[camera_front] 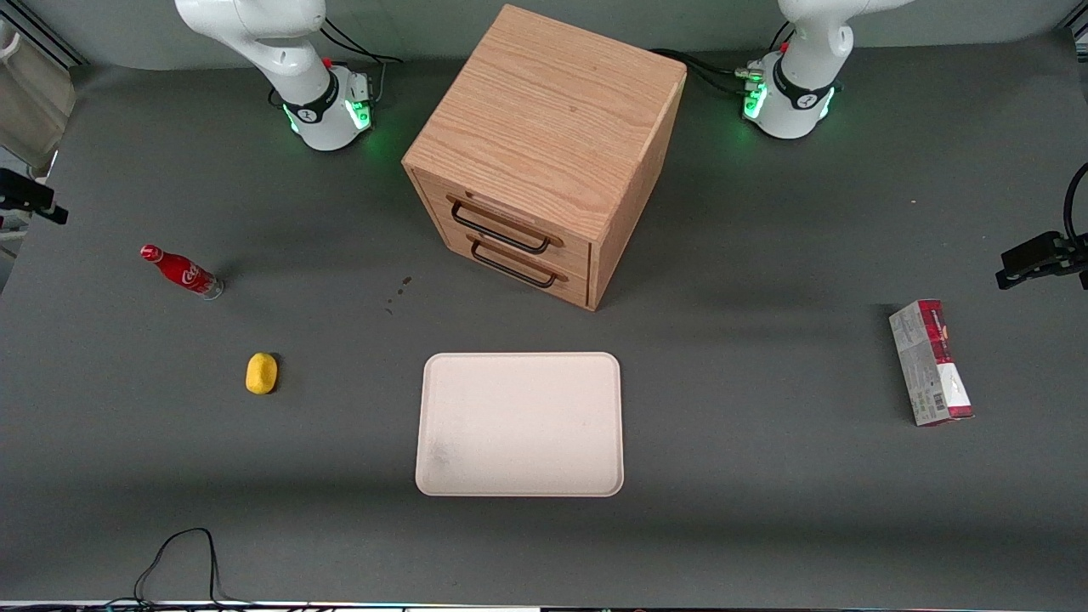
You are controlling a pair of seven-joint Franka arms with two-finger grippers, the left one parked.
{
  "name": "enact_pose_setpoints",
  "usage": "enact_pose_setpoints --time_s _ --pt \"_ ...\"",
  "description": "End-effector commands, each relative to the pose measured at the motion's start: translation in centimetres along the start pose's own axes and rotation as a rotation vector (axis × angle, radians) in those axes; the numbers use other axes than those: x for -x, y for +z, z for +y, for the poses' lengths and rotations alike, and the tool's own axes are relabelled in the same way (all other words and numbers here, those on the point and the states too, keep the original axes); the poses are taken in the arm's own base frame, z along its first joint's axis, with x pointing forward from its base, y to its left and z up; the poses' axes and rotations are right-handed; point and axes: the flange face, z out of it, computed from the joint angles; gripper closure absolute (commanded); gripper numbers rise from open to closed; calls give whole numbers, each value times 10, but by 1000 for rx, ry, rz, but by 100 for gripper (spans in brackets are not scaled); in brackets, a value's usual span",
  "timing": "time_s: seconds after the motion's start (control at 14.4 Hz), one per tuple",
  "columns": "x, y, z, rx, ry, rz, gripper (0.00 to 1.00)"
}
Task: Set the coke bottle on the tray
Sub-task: 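Move the right gripper down toward the red Coca-Cola bottle, then close the right gripper around the red Coca-Cola bottle's body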
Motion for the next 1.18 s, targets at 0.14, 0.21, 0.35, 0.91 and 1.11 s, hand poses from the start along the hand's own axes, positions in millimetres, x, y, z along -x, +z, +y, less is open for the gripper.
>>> enact_pose_setpoints --time_s 0.14,0.21,0.35,0.91,1.11 --pt "41 18 19 24 -103 42 0" --pt "45 26 28 17 -94 38 0" --pt "46 39 29 9 -90 31 0" --pt "30 144 30 11 -71 -1 0" --pt "26 192 41 30 -61 -8 0"
